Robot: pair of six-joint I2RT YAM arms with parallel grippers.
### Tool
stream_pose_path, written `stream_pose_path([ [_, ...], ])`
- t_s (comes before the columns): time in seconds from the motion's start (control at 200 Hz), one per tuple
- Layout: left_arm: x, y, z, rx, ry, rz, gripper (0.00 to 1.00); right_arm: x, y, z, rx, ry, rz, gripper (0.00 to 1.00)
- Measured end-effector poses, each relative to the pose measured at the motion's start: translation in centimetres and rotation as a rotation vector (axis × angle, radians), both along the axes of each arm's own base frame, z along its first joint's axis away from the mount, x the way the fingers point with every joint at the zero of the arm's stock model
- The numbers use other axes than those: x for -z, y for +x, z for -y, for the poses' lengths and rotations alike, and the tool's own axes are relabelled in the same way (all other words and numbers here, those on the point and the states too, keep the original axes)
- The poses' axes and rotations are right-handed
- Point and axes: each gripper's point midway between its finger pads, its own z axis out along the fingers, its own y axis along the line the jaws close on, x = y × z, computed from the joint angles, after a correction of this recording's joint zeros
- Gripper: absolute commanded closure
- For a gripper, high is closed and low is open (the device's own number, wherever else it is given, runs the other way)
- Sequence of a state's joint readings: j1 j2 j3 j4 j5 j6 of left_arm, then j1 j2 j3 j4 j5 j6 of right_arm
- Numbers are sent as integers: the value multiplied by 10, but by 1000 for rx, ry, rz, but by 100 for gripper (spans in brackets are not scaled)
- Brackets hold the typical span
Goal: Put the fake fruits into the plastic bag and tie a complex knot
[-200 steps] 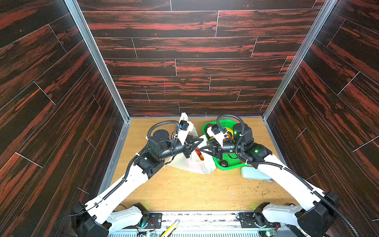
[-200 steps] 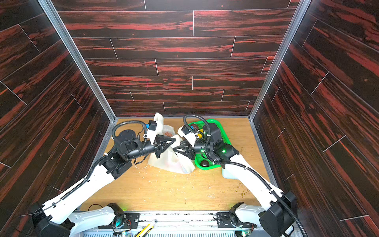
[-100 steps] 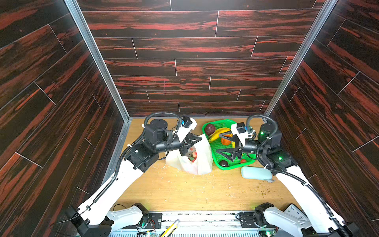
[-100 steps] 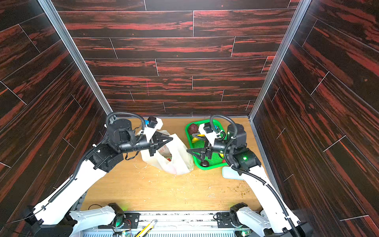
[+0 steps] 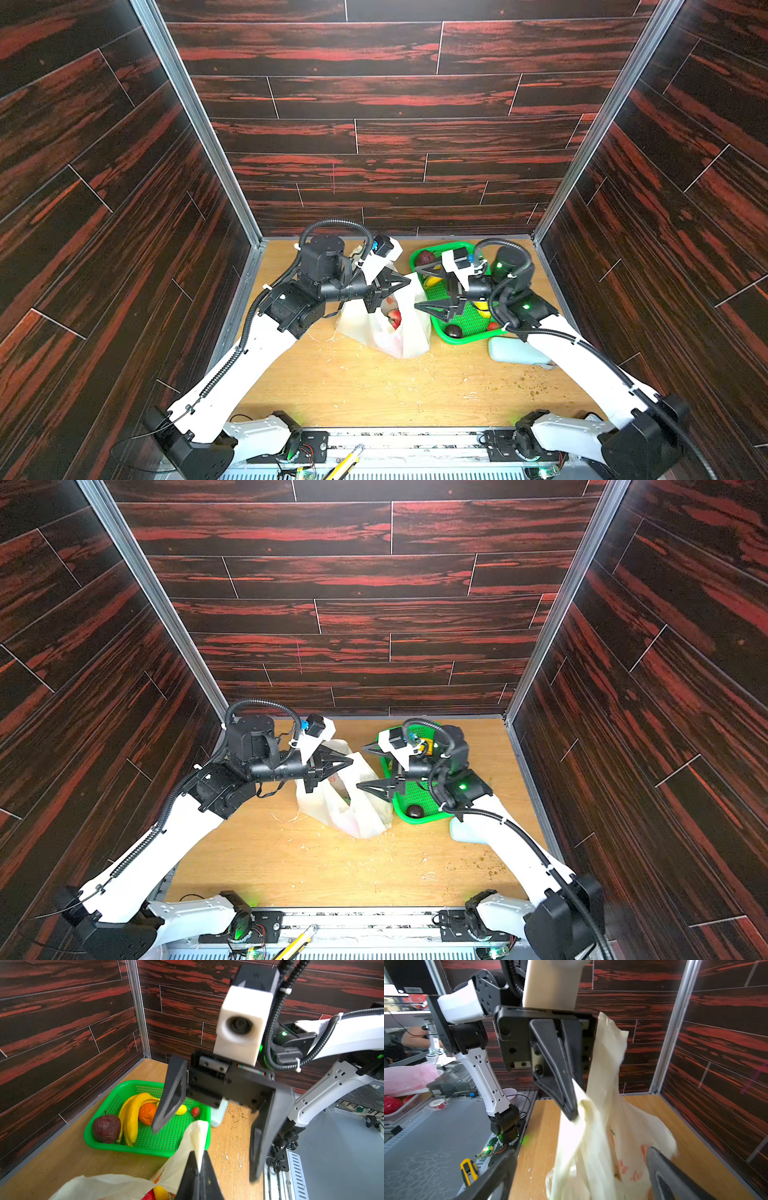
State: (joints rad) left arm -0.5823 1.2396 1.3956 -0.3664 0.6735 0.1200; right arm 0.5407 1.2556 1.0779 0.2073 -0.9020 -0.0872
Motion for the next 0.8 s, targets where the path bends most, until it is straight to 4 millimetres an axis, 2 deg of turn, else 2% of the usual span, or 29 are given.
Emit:
stream_pose_path([
  [0.08,-3,2,0,-6,-12,3,100,-3,-3,-6,-8,13,15,16],
  [0.15,-7,4,0,-11,-27,9,100,-7,-5,-11,-12,30,27,28],
  [0.22,-11,7,0,-17,-42,15,100,-7,-5,-15,-10,40,25,34],
  [0.321,-14,9,0,-25,-56,16,100,1,-4,-21,-2,43,8,44],
  [0.461,-13,14,2,-32,-63,8,100,17,0,-24,20,38,-28,65],
  [0.666,-9,24,3,-49,-64,-7,100,38,5,-23,59,41,-77,77],
  [0.797,-8,29,3,-60,-70,-15,100,60,7,-21,90,36,-115,79],
])
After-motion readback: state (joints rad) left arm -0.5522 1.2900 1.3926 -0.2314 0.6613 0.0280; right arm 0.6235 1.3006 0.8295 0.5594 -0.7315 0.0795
